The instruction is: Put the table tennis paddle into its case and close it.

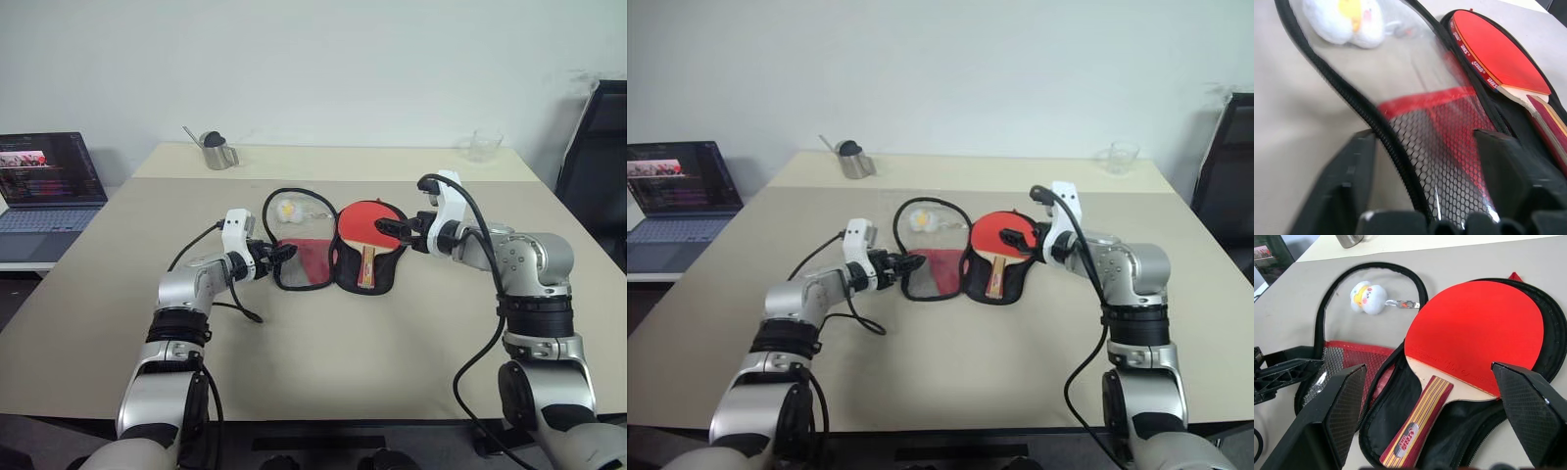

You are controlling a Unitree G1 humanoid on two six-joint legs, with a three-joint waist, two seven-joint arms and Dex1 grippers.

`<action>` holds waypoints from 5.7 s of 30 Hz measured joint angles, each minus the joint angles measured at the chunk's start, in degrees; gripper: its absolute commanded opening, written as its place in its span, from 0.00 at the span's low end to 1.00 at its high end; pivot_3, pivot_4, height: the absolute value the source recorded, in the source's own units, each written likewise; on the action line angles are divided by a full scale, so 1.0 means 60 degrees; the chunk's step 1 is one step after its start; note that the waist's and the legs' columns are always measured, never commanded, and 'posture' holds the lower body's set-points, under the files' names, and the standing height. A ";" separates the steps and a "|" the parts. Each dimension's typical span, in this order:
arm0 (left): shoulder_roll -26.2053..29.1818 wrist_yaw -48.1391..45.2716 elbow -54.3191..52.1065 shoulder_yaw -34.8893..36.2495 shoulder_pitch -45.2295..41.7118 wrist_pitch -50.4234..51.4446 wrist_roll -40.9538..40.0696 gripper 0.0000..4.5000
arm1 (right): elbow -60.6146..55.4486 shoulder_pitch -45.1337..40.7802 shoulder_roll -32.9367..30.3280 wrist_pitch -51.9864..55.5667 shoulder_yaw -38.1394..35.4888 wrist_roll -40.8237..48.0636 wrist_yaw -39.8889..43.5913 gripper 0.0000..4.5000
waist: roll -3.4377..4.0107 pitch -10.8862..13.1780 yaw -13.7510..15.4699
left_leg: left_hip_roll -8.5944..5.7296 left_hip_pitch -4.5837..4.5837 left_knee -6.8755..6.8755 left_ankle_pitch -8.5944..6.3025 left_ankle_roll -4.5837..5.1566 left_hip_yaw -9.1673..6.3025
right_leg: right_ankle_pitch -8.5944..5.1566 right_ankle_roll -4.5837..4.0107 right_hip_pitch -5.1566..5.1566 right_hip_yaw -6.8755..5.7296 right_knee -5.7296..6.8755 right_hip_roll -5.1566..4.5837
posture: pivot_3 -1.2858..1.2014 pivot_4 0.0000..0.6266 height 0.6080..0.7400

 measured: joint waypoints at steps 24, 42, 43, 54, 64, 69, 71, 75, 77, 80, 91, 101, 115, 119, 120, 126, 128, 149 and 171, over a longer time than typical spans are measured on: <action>-0.1432 0.0641 -0.2815 -0.0349 0.0219 0.1229 -0.0204 0.01 | 0.0849 -0.0467 -0.2019 -0.0988 -0.0155 -0.0794 0.1181 1.00 | 0.0000 0.0000 0.0055 | -0.0014 0.0001 0.0007 0.0000 0.0001 0.0001 | 0.0005 0.0012 0.0017 -0.0001 -0.0006 0.0002 | 0.52 0.24 1.00; -0.2419 0.2218 -0.2666 -0.0484 0.0339 0.1003 0.0047 0.52 | 0.0954 -0.0463 -0.2412 -0.1259 -0.0256 -0.1110 0.1450 1.00 | 0.0000 0.0000 0.0050 | -0.0019 0.0005 0.0011 0.0001 0.0000 0.0000 | 0.0006 0.0014 0.0020 0.0000 -0.0004 0.0010 | 0.52 0.24 1.00; -0.2421 0.2219 -0.2664 -0.0488 0.0338 0.0973 0.0048 0.52 | 0.0953 -0.0463 -0.2412 -0.1259 -0.0256 -0.1110 0.1451 1.00 | 0.0000 0.0000 0.0049 | -0.0019 0.0005 0.0010 0.0001 0.0000 0.0000 | 0.0006 0.0014 0.0020 0.0001 -0.0004 0.0010 | 0.52 0.24 1.00; -0.2437 0.1544 -0.2559 -0.0555 0.0100 0.0727 -0.0225 0.52 | 0.0965 -0.0465 -0.2553 -0.1547 -0.0251 -0.1259 0.1538 1.00 | 0.0000 0.0000 0.0047 | -0.0022 0.0004 0.0011 0.0001 0.0000 0.0005 | 0.0006 0.0014 0.0020 -0.0001 -0.0005 0.0013 | 0.52 0.24 1.00; -0.2906 0.0157 -0.2523 -0.0416 -0.1441 0.1174 -0.1622 0.52 | 0.1344 -0.0764 -0.2578 -0.1901 -0.0141 -0.1538 0.1889 1.00 | 0.0000 0.0000 0.0038 | -0.0026 0.0005 0.0010 0.0001 0.0000 0.0023 | 0.0006 0.0014 0.0019 0.0002 -0.0007 0.0021 | 0.52 0.24 1.00; -0.3713 0.0553 -0.2024 -0.0603 -0.1400 0.1038 -0.1564 0.52 | 0.1467 -0.0988 -0.2875 -0.2105 -0.0140 -0.1682 0.2075 1.00 | 0.0000 0.0000 0.0017 | -0.0025 0.0006 0.0010 0.0001 0.0000 0.0026 | 0.0006 0.0014 0.0018 0.0007 -0.0007 0.0021 | 0.52 0.24 1.00; -0.4023 0.0780 -0.1896 -0.0586 -0.1350 0.0679 -0.1467 0.52 | 0.1587 -0.1037 -0.2923 -0.2126 -0.0140 -0.1820 0.2098 1.00 | 0.0000 0.0000 0.0016 | -0.0025 0.0007 0.0010 0.0001 0.0000 0.0028 | 0.0006 0.0014 0.0018 0.0008 -0.0007 0.0021 | 0.52 0.24 1.00; -0.4237 0.0378 -0.2270 -0.0612 -0.0942 0.0407 -0.1740 0.52 | 0.1634 -0.1066 -0.2945 -0.2128 -0.0138 -0.1834 0.2131 1.00 | 0.0001 0.0000 -0.0023 | -0.0019 0.0008 0.0004 0.0001 -0.0001 0.0038 | 0.0006 0.0014 0.0012 0.0018 -0.0005 0.0030 | 0.52 0.24 1.00; -0.3818 -0.0273 -0.2966 -0.0696 -0.0619 0.0640 -0.2098 0.52 | 0.1618 -0.1076 -0.2977 -0.2067 -0.0149 -0.1819 0.2156 1.00 | 0.0001 0.0001 -0.0038 | -0.0008 0.0010 0.0003 0.0001 -0.0002 0.0044 | 0.0006 0.0013 0.0006 0.0025 -0.0003 0.0042 | 0.52 0.24 1.00; -0.2435 -0.1331 -0.4073 -0.0858 -0.0268 0.1023 -0.2392 0.52 | 0.1592 -0.1072 -0.2943 -0.1667 -0.0278 -0.1774 0.2087 1.00 | 0.0003 0.0000 -0.0069 | 0.0006 0.0021 0.0002 0.0003 -0.0005 0.0039 | 0.0006 0.0011 0.0006 0.0027 0.0008 0.0064 | 0.52 0.24 1.00; 0.2247 -0.4010 -0.5582 -0.1331 0.0967 0.0776 -0.1874 0.52 | 0.0344 0.0386 -0.0637 0.0444 -0.0890 -0.0914 0.1047 1.00 | 0.0005 0.0001 -0.0009 | 0.0008 0.0015 0.0005 0.0003 -0.0004 0.0009 | 0.0007 0.0007 0.0006 0.0026 0.0003 0.0057 | 0.52 0.24 1.00; 0.3682 -0.4217 -0.6294 -0.0870 0.2173 0.0852 -0.1885 0.52 | 0.0672 0.0869 0.0597 0.0305 -0.0877 -0.1250 -0.0198 1.00 | 0.0004 0.0001 0.0034 | 0.0006 0.0012 0.0014 0.0003 0.0000 -0.0002 | 0.0008 0.0012 0.0015 0.0013 -0.0001 0.0016 | 0.52 0.24 1.00; 0.3829 -0.3808 -0.7317 -0.0669 0.2464 0.1306 -0.2234 0.52 | 0.2717 0.0730 0.1165 -0.1055 -0.0963 -0.1741 -0.0634 1.00 | -0.0011 -0.0009 -0.0015 | 0.0003 0.0037 0.0019 0.0005 0.0002 -0.0012 | 0.0013 0.0006 0.0044 0.0008 0.0005 0.0022 | 0.52 0.24 1.00; 0.3881 -0.3764 -0.7384 -0.0606 0.2530 0.1393 -0.2289 0.52 | 0.2697 0.0732 0.1366 -0.1034 -0.0982 -0.1811 -0.0696 1.00 | -0.0014 -0.0010 -0.0019 | 0.0004 0.0063 0.0019 0.0006 0.0003 -0.0019 | 0.0013 0.0005 0.0073 0.0008 0.0002 0.0022 | 0.52 0.24 1.00; 0.3894 -0.3759 -0.7386 -0.0603 0.2556 0.1396 -0.2293 0.52 | 0.2665 0.0732 0.1397 -0.1006 -0.0978 -0.1811 -0.0691 1.00 | -0.0014 -0.0010 -0.0028 | 0.0006 0.0063 0.0017 0.0006 0.0003 -0.0019 | 0.0013 0.0004 0.0073 0.0008 0.0001 0.0022 | 0.52 0.24 1.00; 0.3923 -0.3622 -0.7397 -0.0597 0.2634 0.1396 -0.2314 0.52 | 0.2241 0.0749 0.1757 -0.0550 -0.0868 -0.1781 -0.0531 0.96 | -0.0014 -0.0010 -0.0089 | 0.0018 0.0062 0.0001 0.0005 0.0003 -0.0027 | 0.0006 -0.0008 0.0066 0.0004 -0.0001 0.0031 | 0.52 0.24 1.00; 0.3925 -0.3600 -0.7404 -0.0595 0.2645 0.1393 -0.2317 0.52 | 0.2162 0.0749 0.1822 -0.0443 -0.0849 -0.1746 -0.0512 0.96 | -0.0013 -0.0010 -0.0091 | 0.0016 0.0061 0.0001 0.0005 0.0003 -0.0029 | 0.0006 -0.0008 0.0067 0.0002 -0.0001 0.0031 | 0.52 0.24 1.00; 0.3854 -0.3565 -0.7397 -0.0609 0.2703 0.1178 -0.2299 0.52 | 0.2185 0.0733 0.1833 -0.0383 -0.1090 -0.1627 -0.0402 0.96 | -0.0013 -0.0010 -0.0049 | 0.0008 0.0055 0.0005 0.0005 0.0003 -0.0028 | 0.0006 -0.0007 0.0067 0.0001 -0.0004 0.0020 | 0.52 0.24 1.00; 0.3594 -0.3589 -0.7388 -0.0686 0.2586 0.1022 -0.2282 0.52 | 0.2011 0.0794 0.1068 -0.0362 -0.1232 -0.1595 -0.0349 0.96 | -0.0012 -0.0009 -0.0018 | 0.0006 0.0041 0.0002 0.0004 0.0003 -0.0027 | 0.0006 -0.0006 0.0060 0.0000 -0.0016 0.0020 | 0.52 0.24 1.00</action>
